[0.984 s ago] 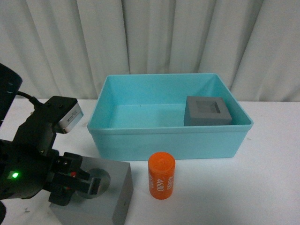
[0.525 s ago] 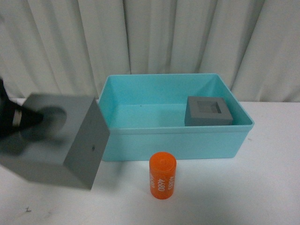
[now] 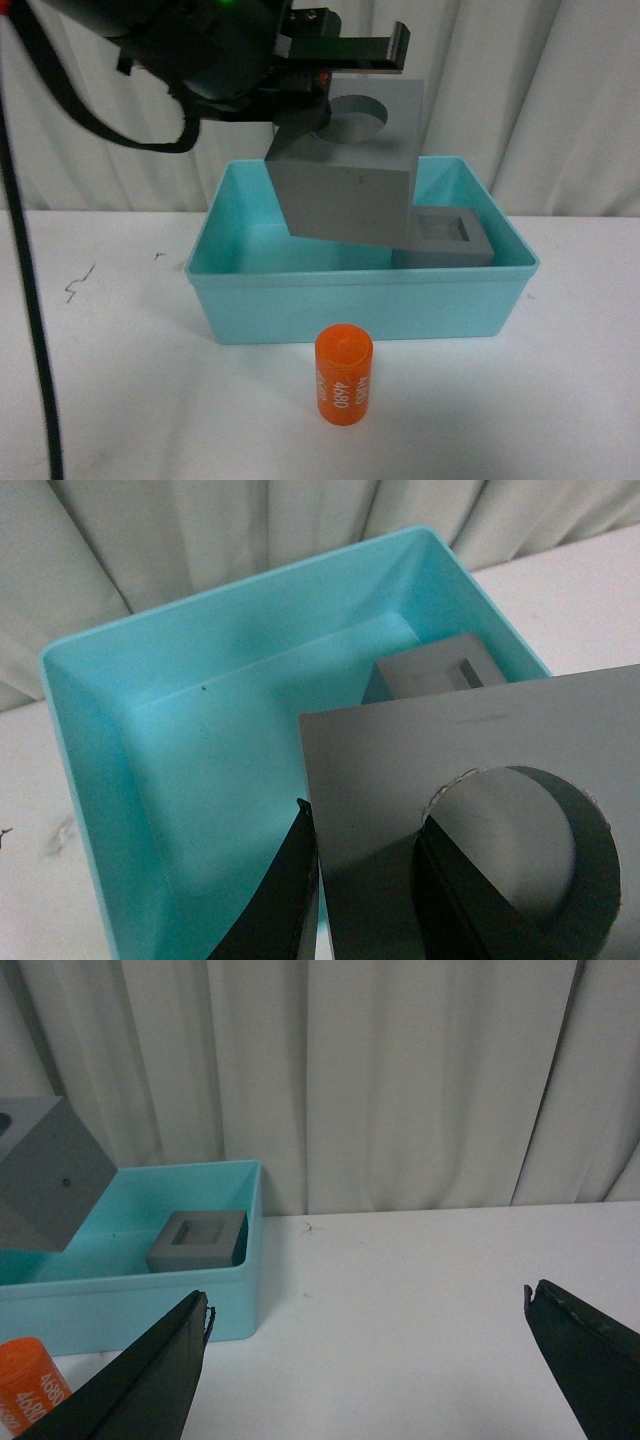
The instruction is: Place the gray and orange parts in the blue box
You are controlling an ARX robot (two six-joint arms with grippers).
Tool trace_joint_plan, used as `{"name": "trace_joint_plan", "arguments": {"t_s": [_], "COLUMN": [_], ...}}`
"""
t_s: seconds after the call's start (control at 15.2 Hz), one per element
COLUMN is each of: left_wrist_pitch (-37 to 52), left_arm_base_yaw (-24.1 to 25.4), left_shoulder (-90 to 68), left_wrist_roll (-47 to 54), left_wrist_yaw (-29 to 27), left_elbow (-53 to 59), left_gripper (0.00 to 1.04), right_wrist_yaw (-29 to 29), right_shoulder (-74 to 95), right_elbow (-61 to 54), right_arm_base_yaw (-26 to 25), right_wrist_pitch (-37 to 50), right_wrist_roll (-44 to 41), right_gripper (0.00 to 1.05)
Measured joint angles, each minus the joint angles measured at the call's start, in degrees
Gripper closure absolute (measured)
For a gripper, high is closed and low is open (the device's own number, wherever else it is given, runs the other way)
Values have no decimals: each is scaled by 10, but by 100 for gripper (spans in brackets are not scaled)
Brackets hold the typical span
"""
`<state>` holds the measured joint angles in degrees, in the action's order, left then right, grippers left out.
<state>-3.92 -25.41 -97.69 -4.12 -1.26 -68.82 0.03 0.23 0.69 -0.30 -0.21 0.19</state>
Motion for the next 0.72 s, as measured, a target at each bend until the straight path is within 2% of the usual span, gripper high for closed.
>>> {"name": "trace_joint_plan", "arguments": {"t_s": [0.33,0.72], "left_wrist_pitch": [-19,7], "left_arm_base_yaw": [25,71], "left_shoulder": [-147,-180], "left_wrist_roll": [-20,-18], "left_wrist_yaw": [-53,-57], "left_elbow": [-152,-104], "left_gripper": [84,84], "right_wrist_yaw": [0,0], "right_shoulder": [0,0], "right_elbow": [0,0], "right_arm_base_yaw": [0,0], "right_wrist_pitch": [0,0], "right_wrist_roll": [0,0], "right_gripper": [6,6]}}
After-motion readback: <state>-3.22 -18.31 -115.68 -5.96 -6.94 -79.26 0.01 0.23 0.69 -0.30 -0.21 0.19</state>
